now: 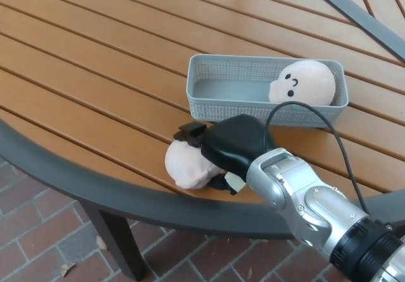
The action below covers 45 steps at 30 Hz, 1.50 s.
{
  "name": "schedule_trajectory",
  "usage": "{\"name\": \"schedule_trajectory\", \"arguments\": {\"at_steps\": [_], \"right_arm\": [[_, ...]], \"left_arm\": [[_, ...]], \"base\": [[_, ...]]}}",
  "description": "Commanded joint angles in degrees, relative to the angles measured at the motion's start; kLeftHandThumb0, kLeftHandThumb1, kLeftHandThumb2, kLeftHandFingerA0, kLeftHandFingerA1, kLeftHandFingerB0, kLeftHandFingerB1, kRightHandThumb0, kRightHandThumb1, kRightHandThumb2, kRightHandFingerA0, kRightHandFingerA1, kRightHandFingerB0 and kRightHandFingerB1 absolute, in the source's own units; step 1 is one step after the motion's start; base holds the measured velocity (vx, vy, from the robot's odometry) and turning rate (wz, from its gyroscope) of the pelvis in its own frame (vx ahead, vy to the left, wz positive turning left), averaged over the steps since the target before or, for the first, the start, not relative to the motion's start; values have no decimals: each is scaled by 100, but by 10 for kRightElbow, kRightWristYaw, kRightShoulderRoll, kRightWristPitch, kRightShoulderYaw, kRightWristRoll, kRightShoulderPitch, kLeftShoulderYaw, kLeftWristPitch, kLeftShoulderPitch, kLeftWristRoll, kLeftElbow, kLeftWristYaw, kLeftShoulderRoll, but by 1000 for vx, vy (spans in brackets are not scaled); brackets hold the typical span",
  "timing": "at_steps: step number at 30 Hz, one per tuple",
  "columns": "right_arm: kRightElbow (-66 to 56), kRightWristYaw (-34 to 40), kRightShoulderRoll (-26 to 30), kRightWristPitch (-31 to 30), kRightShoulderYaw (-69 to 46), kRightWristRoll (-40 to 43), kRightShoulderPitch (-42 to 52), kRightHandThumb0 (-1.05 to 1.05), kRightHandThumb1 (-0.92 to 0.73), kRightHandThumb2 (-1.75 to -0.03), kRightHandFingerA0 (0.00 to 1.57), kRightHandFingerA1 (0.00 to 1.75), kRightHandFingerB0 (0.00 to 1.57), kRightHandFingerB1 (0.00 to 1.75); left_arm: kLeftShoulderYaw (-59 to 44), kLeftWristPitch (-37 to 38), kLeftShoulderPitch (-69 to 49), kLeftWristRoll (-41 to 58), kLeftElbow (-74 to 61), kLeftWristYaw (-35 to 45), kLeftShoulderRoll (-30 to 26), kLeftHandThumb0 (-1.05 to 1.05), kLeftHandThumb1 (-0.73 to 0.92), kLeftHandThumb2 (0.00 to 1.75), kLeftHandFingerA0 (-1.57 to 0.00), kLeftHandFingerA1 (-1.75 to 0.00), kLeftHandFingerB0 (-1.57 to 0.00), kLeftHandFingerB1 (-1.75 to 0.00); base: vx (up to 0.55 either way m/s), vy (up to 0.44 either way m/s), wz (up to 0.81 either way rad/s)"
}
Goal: The robot walks towards a desk kept outside and uses its right hand to pick up two emotional support dumplings one after the other and puts it in a container kept in front of it on the desk
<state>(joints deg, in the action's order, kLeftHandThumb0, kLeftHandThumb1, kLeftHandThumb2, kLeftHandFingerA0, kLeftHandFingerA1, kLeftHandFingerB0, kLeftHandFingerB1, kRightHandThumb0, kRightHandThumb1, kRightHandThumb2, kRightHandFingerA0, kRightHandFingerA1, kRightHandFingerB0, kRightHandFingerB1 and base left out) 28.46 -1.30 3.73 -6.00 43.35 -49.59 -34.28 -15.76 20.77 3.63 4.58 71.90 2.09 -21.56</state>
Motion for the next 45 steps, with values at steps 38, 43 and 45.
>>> {"name": "schedule_trajectory", "arguments": {"at_steps": [38,43,45], "right_arm": [[-216,167,82,182,-131,58,-86,-13,-55,-105,95,166,79,151],[-171,153,98,174,-176,56,-143,-15,-54,-86,99,131,92,116],[-136,157,105,177,-186,50,-165,-10,-56,-85,89,174,68,155]], "left_arm": [[12,20,-4,-8,3,-5,-7,-22,-17,80,-133,-121,-134,-119],[12,10,-2,-7,3,-8,-7,-21,-18,80,-133,-121,-134,-119],[12,13,-3,-7,3,-11,-7,-21,-18,80,-133,-121,-134,-120]], "base": [[0,0,0],[0,0,0],[0,0,0]]}}
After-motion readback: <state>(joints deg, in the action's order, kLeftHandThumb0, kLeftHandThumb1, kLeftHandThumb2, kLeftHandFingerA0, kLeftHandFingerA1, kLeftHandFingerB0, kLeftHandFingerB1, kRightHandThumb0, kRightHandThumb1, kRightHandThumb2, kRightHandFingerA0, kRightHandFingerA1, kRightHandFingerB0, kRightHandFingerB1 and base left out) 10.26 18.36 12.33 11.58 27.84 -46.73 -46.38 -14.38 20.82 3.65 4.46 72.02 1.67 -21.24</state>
